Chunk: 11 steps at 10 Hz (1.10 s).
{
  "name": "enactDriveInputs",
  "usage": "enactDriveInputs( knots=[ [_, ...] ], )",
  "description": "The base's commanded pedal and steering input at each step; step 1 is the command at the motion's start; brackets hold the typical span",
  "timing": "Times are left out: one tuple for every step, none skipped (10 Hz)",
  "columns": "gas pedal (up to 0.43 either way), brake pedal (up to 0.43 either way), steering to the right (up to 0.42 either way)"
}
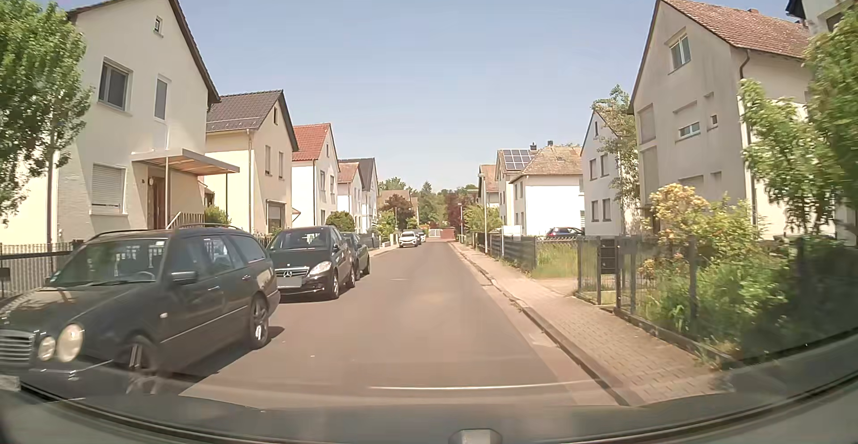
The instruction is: Follow the waypoints while adhering to traffic rules and regulations
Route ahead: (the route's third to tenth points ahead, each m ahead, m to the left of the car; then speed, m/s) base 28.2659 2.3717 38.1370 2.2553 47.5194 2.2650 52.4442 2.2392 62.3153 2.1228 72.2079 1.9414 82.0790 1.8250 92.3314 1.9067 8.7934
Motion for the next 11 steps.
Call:
enactDriveInputs(
  knots=[
    [0.020, 0.000, 0.007],
    [0.008, 0.000, 0.008],
    [0.008, 0.000, 0.008],
    [0.008, 0.000, 0.008],
    [0.008, 0.000, 0.008],
    [0.008, 0.000, 0.009],
    [0.000, 0.000, 0.008],
    [0.000, 0.000, 0.008],
    [0.000, 0.000, 0.008],
    [0.000, 0.000, 0.007],
    [0.000, 0.000, 0.003]
  ],
)
